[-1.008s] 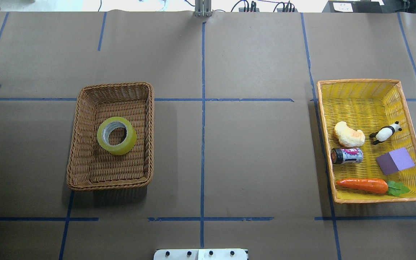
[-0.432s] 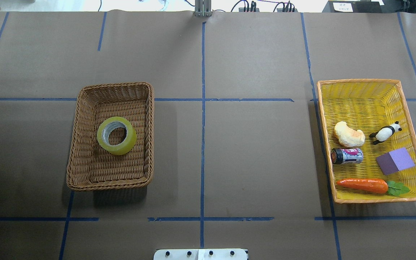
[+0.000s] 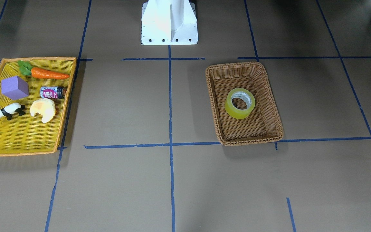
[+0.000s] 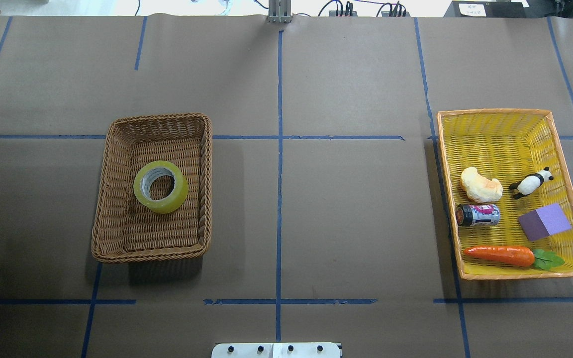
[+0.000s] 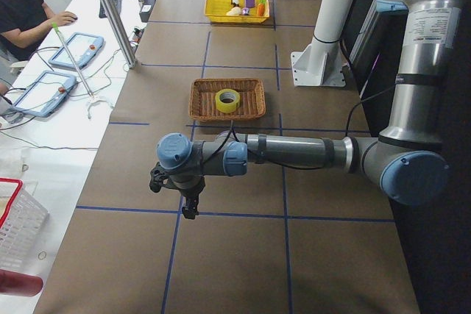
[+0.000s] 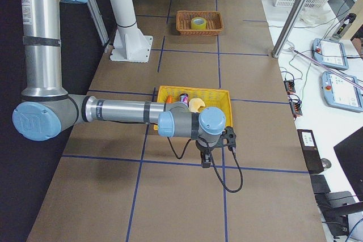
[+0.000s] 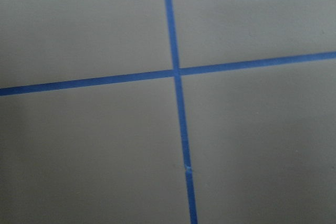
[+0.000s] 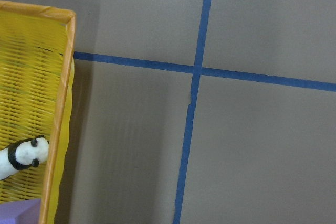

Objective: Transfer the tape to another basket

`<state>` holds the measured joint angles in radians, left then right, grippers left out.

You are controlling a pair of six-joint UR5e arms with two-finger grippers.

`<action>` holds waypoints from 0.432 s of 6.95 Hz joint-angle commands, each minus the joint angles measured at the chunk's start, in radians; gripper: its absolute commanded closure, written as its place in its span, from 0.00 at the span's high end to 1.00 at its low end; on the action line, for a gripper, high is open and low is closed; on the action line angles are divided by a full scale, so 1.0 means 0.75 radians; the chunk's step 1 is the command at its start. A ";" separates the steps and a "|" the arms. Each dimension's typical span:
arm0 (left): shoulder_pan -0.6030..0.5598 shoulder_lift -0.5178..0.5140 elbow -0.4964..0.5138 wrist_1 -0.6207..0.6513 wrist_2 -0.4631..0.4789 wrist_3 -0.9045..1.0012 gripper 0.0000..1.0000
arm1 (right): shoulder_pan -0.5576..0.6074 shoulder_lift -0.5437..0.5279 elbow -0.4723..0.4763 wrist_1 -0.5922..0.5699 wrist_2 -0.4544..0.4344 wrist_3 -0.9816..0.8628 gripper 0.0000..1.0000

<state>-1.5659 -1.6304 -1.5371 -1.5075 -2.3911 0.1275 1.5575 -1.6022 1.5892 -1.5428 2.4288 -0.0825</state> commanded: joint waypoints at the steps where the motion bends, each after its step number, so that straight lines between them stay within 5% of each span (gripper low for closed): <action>1: -0.023 0.004 0.020 0.002 0.010 0.039 1.00 | 0.007 0.001 0.004 0.002 0.010 0.016 1.00; 3: -0.023 0.045 0.021 -0.003 0.010 0.047 1.00 | 0.012 0.001 0.006 0.004 0.010 0.014 1.00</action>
<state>-1.5823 -1.6099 -1.5224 -1.5079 -2.3843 0.1563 1.5640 -1.6017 1.5929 -1.5413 2.4356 -0.0715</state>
